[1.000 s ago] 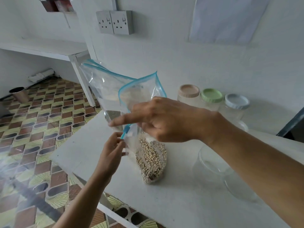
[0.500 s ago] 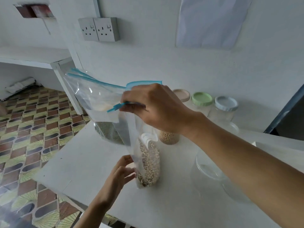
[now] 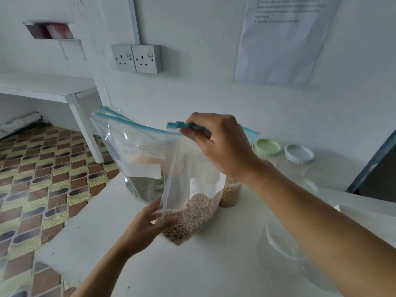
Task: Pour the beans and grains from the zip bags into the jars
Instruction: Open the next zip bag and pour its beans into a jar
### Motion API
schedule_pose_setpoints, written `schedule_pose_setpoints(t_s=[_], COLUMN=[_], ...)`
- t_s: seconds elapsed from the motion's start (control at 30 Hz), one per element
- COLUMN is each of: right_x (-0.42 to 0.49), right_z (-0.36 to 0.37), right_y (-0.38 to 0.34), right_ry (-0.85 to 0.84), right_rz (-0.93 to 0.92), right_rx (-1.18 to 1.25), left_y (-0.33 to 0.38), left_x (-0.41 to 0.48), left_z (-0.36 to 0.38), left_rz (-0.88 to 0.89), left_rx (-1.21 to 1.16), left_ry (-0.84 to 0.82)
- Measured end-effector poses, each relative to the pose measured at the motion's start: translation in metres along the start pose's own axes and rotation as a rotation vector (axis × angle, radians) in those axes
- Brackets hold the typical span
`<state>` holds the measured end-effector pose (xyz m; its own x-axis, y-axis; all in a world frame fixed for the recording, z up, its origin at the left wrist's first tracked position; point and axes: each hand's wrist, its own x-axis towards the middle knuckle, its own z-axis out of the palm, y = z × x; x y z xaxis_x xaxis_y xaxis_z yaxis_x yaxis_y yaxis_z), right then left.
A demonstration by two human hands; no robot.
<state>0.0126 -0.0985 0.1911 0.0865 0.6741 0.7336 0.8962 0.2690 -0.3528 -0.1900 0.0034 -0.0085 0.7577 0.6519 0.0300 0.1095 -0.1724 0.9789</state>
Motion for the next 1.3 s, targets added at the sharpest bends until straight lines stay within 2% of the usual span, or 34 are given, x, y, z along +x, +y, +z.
schedule_pose_setpoints(t_s=[0.17,0.3,0.47,0.6,0.77,0.93,1.07,1.3], right_x=[0.002,0.009,0.015,0.015,0.009,-0.003,-0.01,-0.011], right_z=[-0.007,-0.019,-0.032,-0.036,-0.038,-0.038,-0.032,-0.027], right_y=[0.006,0.01,0.019,0.023,0.031,0.047,0.052,0.058], right_ry=[0.094,0.145,0.19,0.201,0.205,0.236,0.207,0.223], right_rz=[0.089,0.134,0.226,0.271,0.278,0.342,0.376,0.347], right_rx=[0.056,0.09,0.184,0.23,0.116,0.052,0.065,0.055], left_y=[0.001,0.021,0.052,0.066,0.065,0.069,0.083,0.071], left_x=[0.004,0.008,0.023,0.032,0.034,0.034,0.043,0.038], left_z=[-0.017,-0.025,-0.048,-0.055,-0.061,-0.059,-0.061,-0.07], left_rz=[0.106,0.233,0.401,0.391,0.326,0.341,0.34,0.228], left_rx=[0.01,0.059,0.104,0.129,0.11,0.086,0.184,0.151], left_ry=[0.328,0.429,0.378,0.315,0.252,0.233,0.081,0.176])
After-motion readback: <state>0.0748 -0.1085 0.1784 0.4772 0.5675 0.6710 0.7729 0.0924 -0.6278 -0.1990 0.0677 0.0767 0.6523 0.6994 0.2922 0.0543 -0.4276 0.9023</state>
